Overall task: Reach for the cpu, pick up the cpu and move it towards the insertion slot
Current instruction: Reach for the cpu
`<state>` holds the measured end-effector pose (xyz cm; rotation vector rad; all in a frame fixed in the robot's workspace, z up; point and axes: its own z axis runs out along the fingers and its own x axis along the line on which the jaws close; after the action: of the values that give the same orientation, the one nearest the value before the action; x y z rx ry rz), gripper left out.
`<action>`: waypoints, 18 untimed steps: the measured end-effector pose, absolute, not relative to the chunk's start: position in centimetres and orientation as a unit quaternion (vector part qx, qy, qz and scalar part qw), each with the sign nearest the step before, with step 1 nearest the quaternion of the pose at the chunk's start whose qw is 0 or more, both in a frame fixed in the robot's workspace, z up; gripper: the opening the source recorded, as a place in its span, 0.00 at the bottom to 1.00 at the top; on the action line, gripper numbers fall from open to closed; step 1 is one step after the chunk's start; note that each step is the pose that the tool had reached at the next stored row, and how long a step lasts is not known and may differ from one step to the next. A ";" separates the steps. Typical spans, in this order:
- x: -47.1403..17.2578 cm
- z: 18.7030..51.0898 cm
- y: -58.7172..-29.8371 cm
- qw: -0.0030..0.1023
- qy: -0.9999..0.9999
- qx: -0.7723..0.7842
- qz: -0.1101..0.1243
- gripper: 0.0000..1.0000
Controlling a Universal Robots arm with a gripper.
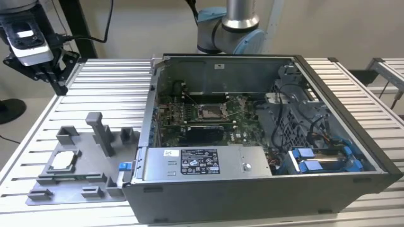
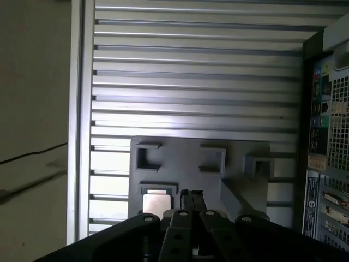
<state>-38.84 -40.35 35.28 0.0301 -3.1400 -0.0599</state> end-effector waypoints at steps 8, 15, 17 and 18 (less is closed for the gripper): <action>-40.3 35.2 -41.9 0.000 -1.000 0.010 -0.019 0.00; -41.4 35.2 -43.4 0.000 -1.000 0.010 -0.019 0.00; -41.5 35.2 -43.8 0.000 -1.000 0.010 -0.019 0.00; -41.6 35.2 -44.0 0.000 -1.000 0.010 -0.019 0.00</action>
<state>-41.61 -43.97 35.16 0.0300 -3.1401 -0.0600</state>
